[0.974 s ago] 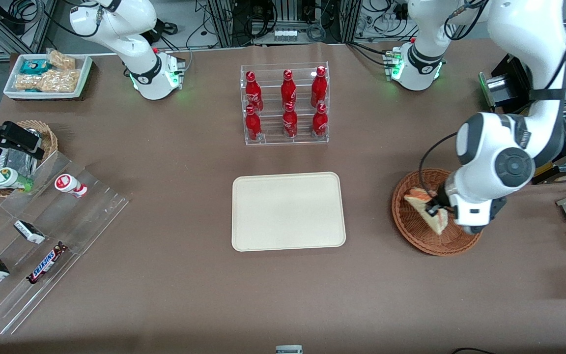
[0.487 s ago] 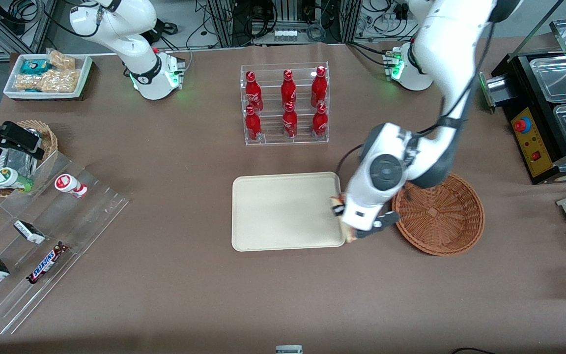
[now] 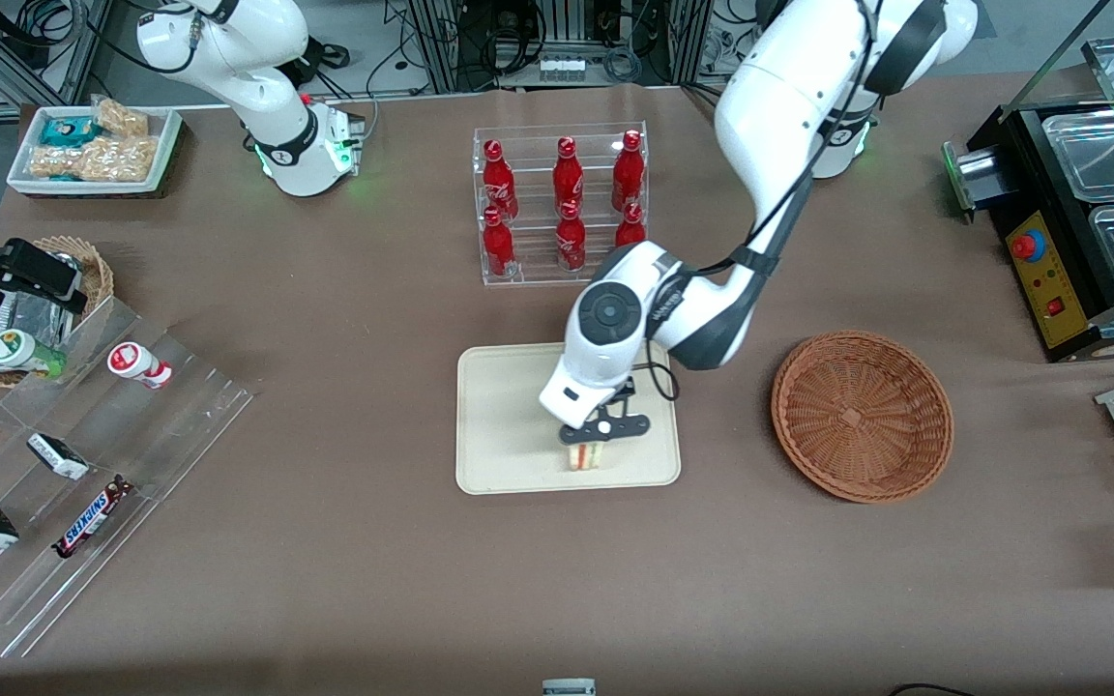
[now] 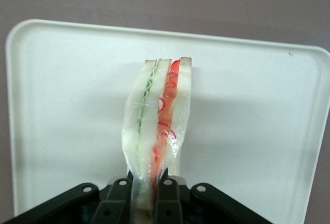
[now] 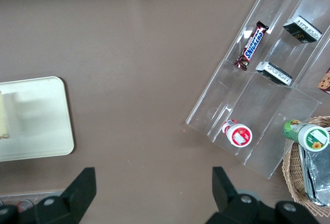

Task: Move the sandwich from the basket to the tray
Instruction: 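Carry the sandwich over the cream tray and lower it onto it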

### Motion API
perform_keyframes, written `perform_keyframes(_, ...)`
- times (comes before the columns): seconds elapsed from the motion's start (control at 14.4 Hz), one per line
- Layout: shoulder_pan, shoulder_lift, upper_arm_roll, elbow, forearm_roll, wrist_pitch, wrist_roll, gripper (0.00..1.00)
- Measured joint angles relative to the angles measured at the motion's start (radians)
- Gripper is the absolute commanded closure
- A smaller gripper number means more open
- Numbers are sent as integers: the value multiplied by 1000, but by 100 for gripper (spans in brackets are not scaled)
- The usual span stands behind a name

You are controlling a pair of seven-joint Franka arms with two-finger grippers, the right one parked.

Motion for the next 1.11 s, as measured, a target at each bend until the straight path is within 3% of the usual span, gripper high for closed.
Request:
perform_keyframes(0.14,-18,22,1,16,6,0,0,87)
perform_keyframes(0.21,-24,29,1,16,13,0,0,71)
perform_keyframes(0.28,-27,37,1,17,17,0,-5,24)
perform_keyframes(0.35,-29,44,1,17,18,0,-15,0)
perform_keyframes(0.7,-20,-2,17,70,19,-51,-25,0)
perform_keyframes(1.11,68,-252,30,9,24,-271,34,0)
